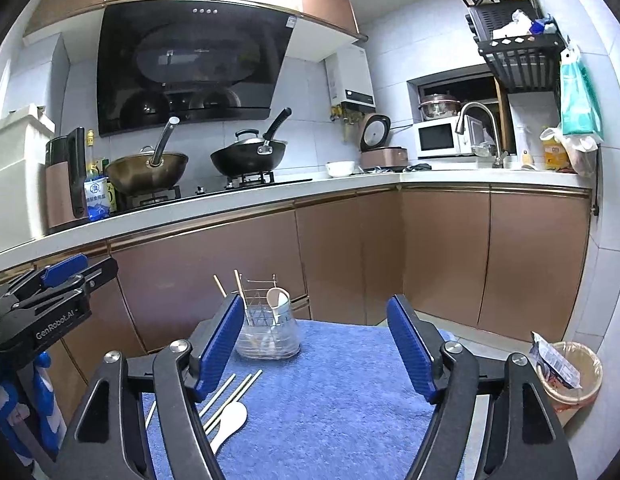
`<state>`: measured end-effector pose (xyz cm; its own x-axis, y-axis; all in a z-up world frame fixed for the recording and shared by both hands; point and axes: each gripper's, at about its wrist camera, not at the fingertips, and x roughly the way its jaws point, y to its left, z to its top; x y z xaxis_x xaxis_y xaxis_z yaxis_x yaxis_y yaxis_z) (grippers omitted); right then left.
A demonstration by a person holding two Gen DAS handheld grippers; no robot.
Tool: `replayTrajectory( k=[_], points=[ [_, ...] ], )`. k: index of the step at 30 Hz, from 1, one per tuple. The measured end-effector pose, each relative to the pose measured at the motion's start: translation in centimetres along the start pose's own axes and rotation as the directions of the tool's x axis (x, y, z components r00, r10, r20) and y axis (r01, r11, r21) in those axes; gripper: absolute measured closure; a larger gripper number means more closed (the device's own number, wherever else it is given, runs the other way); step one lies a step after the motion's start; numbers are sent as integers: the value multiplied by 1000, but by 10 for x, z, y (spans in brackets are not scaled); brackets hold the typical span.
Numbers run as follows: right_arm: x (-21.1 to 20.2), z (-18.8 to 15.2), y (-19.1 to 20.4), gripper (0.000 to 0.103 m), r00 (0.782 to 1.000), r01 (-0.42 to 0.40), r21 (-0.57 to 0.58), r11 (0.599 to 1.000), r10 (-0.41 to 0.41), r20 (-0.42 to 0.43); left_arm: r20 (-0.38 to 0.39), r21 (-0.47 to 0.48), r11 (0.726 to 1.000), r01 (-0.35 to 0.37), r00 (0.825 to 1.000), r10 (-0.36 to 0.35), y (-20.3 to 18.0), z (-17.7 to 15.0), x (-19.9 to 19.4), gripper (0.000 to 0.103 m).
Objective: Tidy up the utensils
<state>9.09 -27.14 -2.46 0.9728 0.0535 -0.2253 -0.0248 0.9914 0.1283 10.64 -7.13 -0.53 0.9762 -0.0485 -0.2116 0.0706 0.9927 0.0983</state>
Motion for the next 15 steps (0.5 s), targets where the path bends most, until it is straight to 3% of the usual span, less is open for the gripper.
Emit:
replayTrajectory(
  k=[9, 15],
  points=[
    [-11, -2, -2, 15, 1000, 9, -3, 1000, -9, 11, 6, 24, 1000, 8, 1000, -8, -9, -1, -12, 53],
    [-15, -1, 0, 0, 1000, 10, -9, 1000, -9, 28, 7, 33, 999, 16, 1000, -16, -11, -2, -15, 53]
  ],
)
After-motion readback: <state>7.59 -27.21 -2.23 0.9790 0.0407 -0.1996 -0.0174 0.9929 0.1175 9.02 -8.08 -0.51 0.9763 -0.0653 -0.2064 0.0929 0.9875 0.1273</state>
